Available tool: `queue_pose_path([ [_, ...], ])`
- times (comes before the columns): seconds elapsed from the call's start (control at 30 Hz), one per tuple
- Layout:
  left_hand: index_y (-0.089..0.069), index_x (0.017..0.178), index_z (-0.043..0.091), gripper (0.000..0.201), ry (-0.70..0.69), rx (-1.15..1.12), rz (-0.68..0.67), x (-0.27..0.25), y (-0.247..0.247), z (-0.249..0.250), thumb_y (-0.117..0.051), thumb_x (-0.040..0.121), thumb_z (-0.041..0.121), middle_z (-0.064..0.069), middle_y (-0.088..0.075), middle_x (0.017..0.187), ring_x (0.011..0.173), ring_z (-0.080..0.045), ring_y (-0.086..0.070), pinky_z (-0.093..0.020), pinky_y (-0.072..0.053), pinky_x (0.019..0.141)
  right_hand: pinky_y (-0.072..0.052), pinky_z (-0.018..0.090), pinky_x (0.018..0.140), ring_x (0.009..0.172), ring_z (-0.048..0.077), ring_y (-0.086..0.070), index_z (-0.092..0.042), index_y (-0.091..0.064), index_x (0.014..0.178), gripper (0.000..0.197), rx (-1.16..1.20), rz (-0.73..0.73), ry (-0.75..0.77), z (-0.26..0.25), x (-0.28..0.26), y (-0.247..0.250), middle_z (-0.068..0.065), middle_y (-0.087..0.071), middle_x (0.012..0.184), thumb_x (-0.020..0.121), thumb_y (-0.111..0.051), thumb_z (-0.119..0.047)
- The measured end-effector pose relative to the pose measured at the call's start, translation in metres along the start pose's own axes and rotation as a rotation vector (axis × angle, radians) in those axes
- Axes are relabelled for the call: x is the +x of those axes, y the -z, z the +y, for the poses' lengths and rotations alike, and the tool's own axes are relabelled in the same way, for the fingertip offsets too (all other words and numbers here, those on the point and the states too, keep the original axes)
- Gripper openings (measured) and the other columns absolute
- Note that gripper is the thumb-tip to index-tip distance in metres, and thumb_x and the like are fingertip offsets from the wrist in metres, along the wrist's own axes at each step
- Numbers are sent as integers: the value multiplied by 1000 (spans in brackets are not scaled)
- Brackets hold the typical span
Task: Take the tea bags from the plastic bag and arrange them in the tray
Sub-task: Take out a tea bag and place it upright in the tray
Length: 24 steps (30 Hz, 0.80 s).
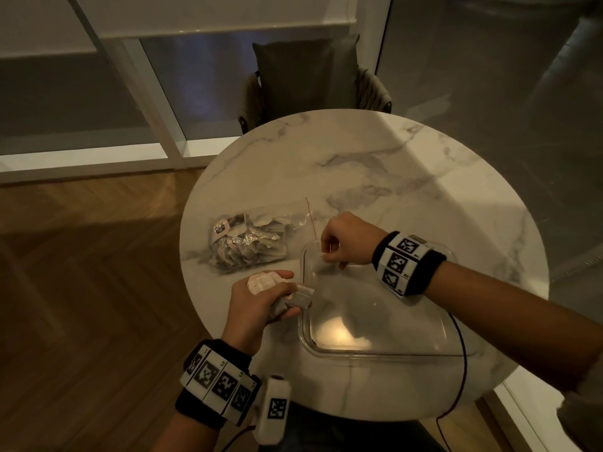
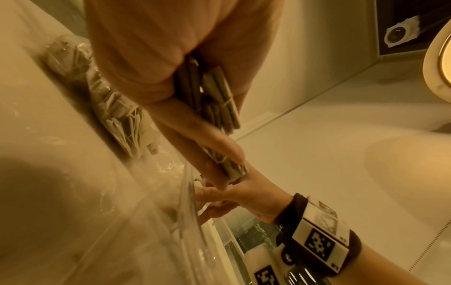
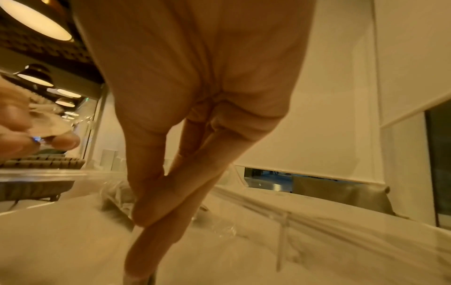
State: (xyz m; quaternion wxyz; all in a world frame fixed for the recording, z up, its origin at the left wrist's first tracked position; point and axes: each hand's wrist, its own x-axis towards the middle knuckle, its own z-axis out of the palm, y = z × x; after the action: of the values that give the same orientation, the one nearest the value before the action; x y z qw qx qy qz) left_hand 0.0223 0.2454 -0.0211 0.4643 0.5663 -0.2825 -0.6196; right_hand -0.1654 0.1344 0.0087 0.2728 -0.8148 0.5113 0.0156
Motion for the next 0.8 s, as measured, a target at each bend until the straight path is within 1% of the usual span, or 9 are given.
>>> queue_pose_path([
  [0.1,-71,100,-2,19,-4,-2,10,0,3,0,-70,81,-6,-24,-74,92,82,-31,-73,-27,-57,55,-48,26,67,72,18,-62,-12,-71,89,7,-172,23,9,-6,1,-2,0,-60,82,86,-71,-18],
  [0.23,-71,99,-2,18,-1,-3,21,1,3,0,-70,81,-5,-24,-73,92,83,-32,-73,-28,-57,56,-47,30,70,87,26,-64,-13,-70,94,8,-318,29,3,-11,-4,-4,7,-67,98,88,-67,-18],
  [0.33,-71,98,-3,18,-5,-1,14,0,2,0,-71,81,-5,-23,-74,90,80,-29,-73,-28,-58,56,-46,30,69,88,24,-64,-17,-70,92,8,-352,35,-13,-12,-7,-2,5,-67,99,88,-67,-23],
  [0.47,-70,99,-4,18,-14,-2,5,0,0,-1,-70,81,-6,-15,-74,81,74,-23,-73,-29,-58,55,-40,28,65,80,18,-60,-22,-70,88,6,-367,21,-21,-14,-10,4,-2,-63,88,86,-70,-28],
  [0.53,-70,99,-4,18,-16,-1,0,0,0,-1,-70,81,-6,-16,-74,81,73,-23,-73,-29,-58,55,-39,28,65,78,18,-58,-22,-70,87,6,-372,7,-27,-17,-11,3,-3,-62,86,85,-71,-28],
  [0.63,-70,98,-4,17,-28,-5,-11,0,0,-2,-70,81,-7,-15,-74,82,73,-23,-73,-29,-58,55,-40,29,67,87,21,-63,-20,-70,91,8,-394,16,-30,-21,-10,1,1,-67,97,87,-69,-27],
  [0.7,-70,96,-5,16,-39,-19,-8,0,0,-3,-71,80,-7,-12,-74,82,73,-20,-73,-29,-58,56,-42,30,70,93,24,-64,-19,-69,98,12,-402,43,-32,-22,-9,1,4,-67,104,90,-67,-27],
  [0.73,-70,95,-6,16,-40,-30,-4,0,1,-4,-71,80,-7,-13,-73,82,74,-20,-73,-30,-58,56,-42,31,72,95,25,-64,-18,-68,101,14,-401,59,-34,-22,-10,1,5,-66,106,91,-66,-27],
  [0.8,-71,94,-5,14,-35,-56,6,1,1,-6,-71,80,-6,-17,-71,84,77,-24,-73,-32,-58,58,-42,31,75,98,26,-63,-17,-66,107,18,-397,81,-36,-21,-11,2,6,-63,110,91,-65,-27],
])
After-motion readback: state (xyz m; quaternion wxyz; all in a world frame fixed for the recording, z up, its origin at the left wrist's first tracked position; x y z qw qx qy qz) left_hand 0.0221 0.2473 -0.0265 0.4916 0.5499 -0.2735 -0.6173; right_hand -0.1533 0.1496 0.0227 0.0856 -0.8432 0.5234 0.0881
